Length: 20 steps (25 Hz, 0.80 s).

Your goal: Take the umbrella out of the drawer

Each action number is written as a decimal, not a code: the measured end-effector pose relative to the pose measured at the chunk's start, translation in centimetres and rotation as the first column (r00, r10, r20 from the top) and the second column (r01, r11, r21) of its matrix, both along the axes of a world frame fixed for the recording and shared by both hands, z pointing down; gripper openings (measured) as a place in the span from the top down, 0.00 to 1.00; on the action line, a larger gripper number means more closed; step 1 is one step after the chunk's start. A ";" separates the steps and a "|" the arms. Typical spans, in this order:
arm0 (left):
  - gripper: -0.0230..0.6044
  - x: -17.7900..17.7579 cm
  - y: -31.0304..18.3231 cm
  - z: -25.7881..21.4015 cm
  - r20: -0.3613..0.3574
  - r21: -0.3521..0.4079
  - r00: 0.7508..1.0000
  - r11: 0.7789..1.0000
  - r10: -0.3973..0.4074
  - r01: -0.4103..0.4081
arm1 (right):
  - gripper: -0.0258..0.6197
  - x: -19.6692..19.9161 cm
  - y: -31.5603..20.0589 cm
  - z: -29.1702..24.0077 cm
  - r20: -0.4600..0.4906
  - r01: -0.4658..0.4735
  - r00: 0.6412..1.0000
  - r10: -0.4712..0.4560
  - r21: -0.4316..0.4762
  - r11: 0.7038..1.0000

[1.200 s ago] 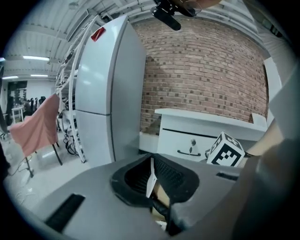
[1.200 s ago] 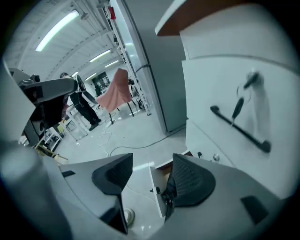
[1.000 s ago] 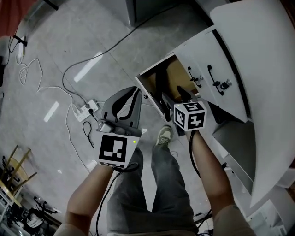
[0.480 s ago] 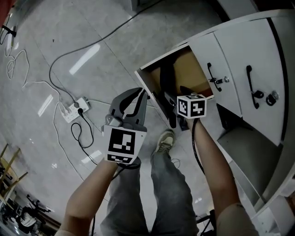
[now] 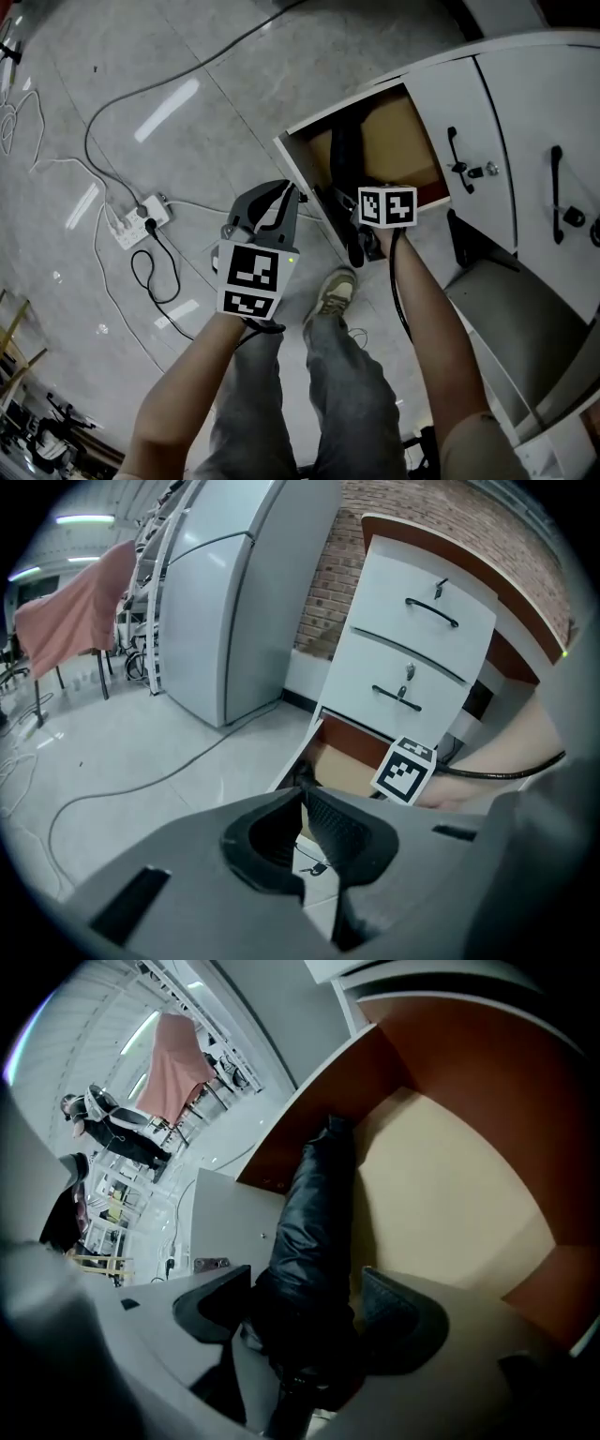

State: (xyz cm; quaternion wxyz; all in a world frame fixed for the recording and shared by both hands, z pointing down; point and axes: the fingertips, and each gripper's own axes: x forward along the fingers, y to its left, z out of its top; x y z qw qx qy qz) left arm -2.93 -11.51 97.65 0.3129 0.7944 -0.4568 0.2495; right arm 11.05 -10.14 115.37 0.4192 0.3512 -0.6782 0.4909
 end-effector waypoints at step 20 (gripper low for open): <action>0.92 -0.1 0.8 -1.9 0.047 0.004 0.998 0.999 0.044 -0.044 | 0.55 0.3 2.5 -1.4 -0.009 -0.104 0.995 0.104 -0.093 0.990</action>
